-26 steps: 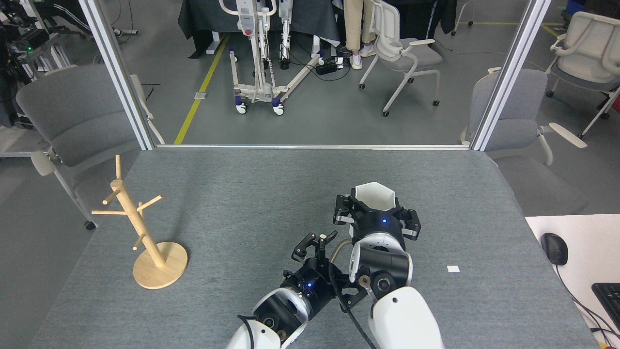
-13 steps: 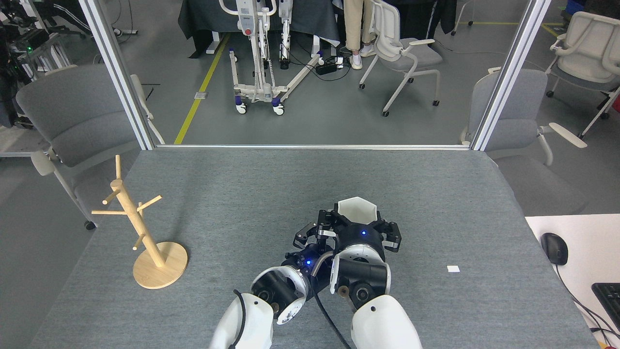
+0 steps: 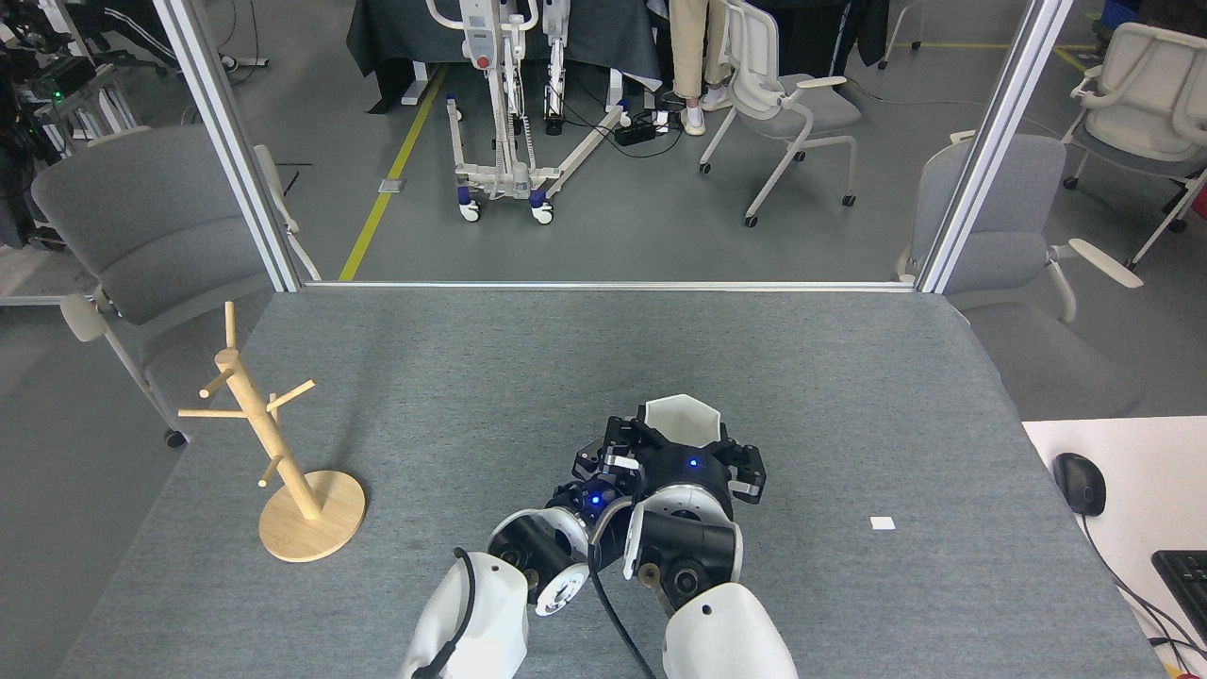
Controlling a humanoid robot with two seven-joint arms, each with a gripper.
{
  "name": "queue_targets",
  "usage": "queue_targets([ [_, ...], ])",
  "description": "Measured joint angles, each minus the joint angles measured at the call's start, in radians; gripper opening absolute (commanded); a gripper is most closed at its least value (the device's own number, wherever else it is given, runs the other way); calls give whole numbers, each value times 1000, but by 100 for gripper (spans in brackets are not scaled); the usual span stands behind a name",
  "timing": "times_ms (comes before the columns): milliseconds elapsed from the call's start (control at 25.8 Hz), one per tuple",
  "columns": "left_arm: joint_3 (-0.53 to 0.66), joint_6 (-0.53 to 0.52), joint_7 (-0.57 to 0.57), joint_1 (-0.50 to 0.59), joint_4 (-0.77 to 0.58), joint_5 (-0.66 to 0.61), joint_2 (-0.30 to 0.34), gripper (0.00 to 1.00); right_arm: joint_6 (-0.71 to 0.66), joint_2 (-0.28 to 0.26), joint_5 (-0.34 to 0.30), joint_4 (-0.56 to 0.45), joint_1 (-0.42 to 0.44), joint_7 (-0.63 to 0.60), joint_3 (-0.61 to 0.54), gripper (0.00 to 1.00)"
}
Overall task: Hang cup on storage rack
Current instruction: 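Grasp the cup with the left gripper and release the right gripper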
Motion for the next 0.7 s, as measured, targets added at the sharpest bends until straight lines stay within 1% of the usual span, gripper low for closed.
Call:
queue_targets([
  [77,8,-12,-3,0,2,21,2,0,0,7,5,2,7,-9,-1,25],
  [116,11,-20,-4,-2,3,22,2,0,0,10,6,3,10,-11,-1,31],
  [155,14,-27,-4,-4,3,22,3,0,0,12,7,4,11,-14,-2,45],
  [194,18,-34,-6,-6,3,22,3,0,0,14,8,5,12,-18,-4,64],
  [232,22,-41,-11,-6,4,22,3,0,0,16,9,5,14,-19,-4,80],
  [310,29,-54,-21,-8,3,22,4,0,0,19,9,6,15,-20,-5,95],
  [349,31,-57,-23,-8,4,22,5,0,-1,20,10,6,16,-21,-6,98],
  [542,36,-56,-3,-10,3,43,6,0,-26,22,9,7,15,1,11,99],
  [697,37,-40,20,-9,5,46,8,0,-30,27,3,7,14,-81,13,99],
])
